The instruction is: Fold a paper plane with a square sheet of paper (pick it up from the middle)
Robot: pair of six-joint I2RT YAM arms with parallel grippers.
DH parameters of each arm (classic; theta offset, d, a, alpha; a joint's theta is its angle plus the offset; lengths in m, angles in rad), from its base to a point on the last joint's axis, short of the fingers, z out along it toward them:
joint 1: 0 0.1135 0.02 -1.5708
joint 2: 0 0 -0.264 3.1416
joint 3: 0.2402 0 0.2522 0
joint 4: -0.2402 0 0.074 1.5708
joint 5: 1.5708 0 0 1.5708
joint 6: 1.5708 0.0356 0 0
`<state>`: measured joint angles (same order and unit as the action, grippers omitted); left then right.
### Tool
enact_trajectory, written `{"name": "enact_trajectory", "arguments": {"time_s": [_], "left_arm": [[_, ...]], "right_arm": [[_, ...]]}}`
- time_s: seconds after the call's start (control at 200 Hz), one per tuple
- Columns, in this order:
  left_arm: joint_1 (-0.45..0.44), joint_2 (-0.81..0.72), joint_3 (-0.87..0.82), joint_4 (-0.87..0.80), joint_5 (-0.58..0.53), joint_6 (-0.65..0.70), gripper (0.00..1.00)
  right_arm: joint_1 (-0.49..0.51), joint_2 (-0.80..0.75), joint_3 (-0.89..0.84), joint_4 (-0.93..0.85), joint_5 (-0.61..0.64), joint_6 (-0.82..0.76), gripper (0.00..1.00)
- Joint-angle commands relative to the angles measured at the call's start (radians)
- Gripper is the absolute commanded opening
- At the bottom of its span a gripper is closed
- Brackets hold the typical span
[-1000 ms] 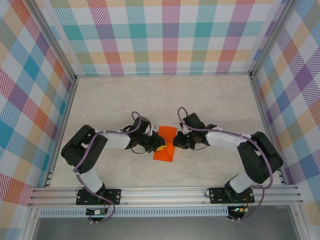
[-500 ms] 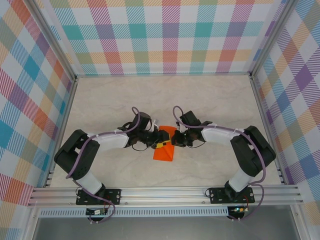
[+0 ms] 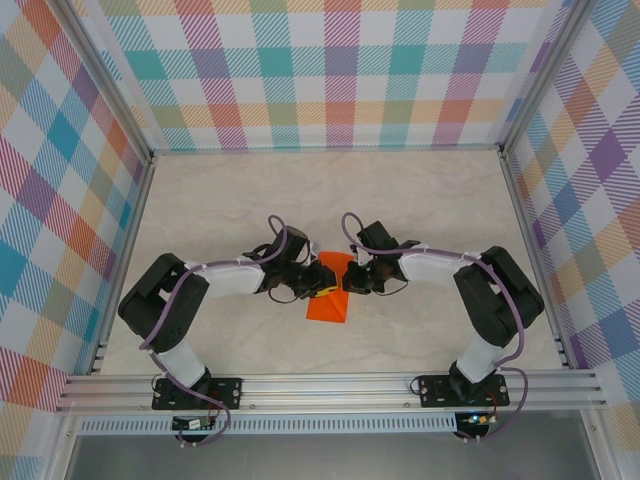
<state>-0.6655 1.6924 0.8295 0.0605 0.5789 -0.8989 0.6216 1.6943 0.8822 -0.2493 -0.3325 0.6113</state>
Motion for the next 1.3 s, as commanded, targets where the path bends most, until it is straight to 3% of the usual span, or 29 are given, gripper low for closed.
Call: {"name": "enact_trajectory", "arguments": {"time_s": [0.0, 1.295], "left_arm": [[-0.010, 0.023, 0.020, -0.021, -0.014, 0.008, 0.18], [-0.017, 0.080, 0.027, -0.050, -0.043, 0.053, 0.10]], "right_arm": [[-0.005, 0.019, 0.029, -0.019, 0.006, -0.027, 0.05], [-0.005, 0.056, 0.032, -0.035, 0.016, -0.027, 0.04]]}}
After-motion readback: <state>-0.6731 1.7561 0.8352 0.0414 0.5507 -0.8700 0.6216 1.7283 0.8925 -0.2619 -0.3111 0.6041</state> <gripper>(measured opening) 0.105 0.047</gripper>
